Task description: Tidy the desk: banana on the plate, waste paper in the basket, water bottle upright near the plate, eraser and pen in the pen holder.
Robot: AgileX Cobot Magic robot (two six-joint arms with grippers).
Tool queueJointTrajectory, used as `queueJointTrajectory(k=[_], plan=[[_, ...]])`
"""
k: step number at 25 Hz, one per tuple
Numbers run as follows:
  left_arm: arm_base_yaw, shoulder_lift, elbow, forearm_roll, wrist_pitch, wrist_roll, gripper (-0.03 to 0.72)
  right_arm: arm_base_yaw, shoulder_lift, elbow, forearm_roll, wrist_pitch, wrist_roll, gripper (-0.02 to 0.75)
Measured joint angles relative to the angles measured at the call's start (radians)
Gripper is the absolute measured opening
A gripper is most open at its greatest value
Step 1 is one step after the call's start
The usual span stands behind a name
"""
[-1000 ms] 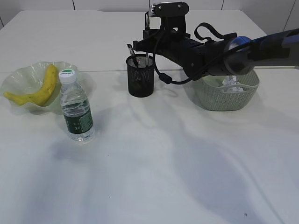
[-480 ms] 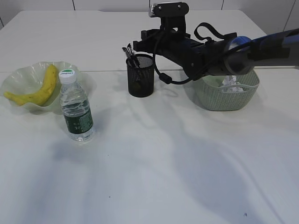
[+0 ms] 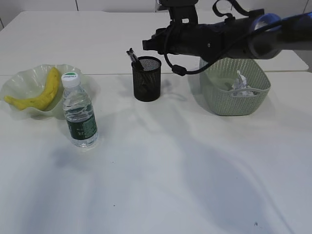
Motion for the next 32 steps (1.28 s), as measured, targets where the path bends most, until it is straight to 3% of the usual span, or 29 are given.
queueJointTrajectory(k=[7,22,26,32], plan=[[0.0,0.0,0.0,0.0,0.0,0.0,0.496,0.0,-0.083,0.0,0.0,0.207,0.0,0.237],[0.0,0.0,0.0,0.0,0.006,0.0,0.497,0.0,-0.256,-0.007,0.002,0.866,0.01,0.237],[0.0,0.0,0.0,0.0,0.006,0.0,0.497,-0.039,-0.262,-0.007,0.007,0.994,0.01,0.237],[0.0,0.0,0.0,0.0,0.006,0.0,0.496,-0.181,-0.283,-0.002,0.034,1.084,0.01,0.237]])
